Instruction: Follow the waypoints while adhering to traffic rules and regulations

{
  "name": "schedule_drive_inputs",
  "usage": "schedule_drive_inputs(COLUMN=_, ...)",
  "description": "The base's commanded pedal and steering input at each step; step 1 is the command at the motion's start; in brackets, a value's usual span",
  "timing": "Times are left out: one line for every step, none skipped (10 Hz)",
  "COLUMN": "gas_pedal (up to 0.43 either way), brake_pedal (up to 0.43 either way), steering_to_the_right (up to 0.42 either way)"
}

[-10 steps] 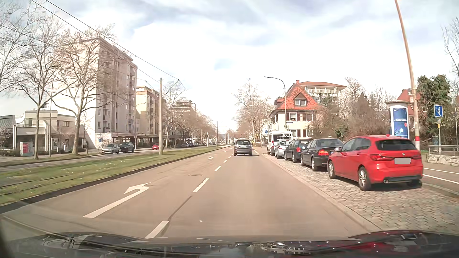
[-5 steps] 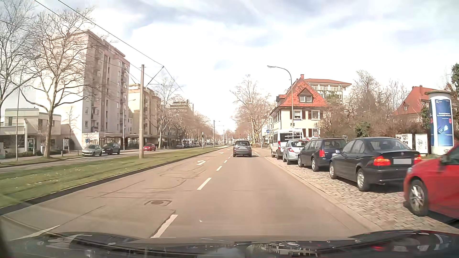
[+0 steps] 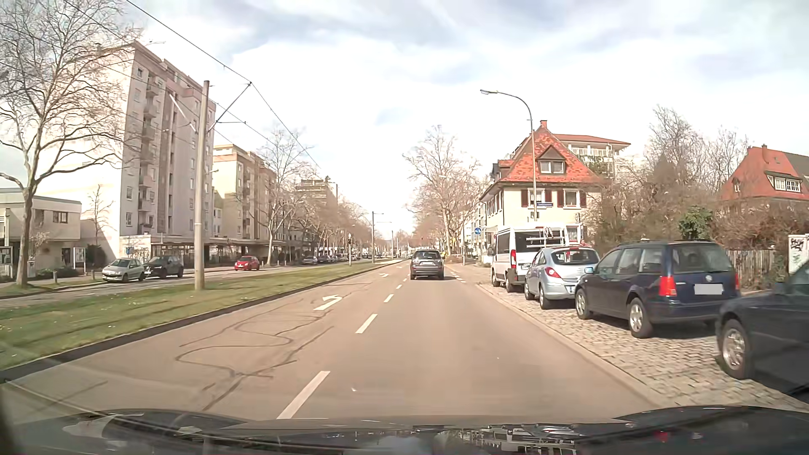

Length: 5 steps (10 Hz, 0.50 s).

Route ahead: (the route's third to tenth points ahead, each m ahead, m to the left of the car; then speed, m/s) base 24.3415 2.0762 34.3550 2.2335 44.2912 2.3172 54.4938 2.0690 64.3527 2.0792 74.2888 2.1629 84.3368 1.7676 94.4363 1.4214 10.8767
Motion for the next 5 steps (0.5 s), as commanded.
schedule_drive_inputs(gas_pedal=0.059, brake_pedal=0.0, steering_to_the_right=0.003)
schedule_drive_inputs(gas_pedal=0.059, brake_pedal=0.0, steering_to_the_right=0.003)
schedule_drive_inputs(gas_pedal=0.059, brake_pedal=0.0, steering_to_the_right=0.003)
schedule_drive_inputs(gas_pedal=0.059, brake_pedal=0.0, steering_to_the_right=0.003)
schedule_drive_inputs(gas_pedal=0.059, brake_pedal=0.0, steering_to_the_right=0.003)
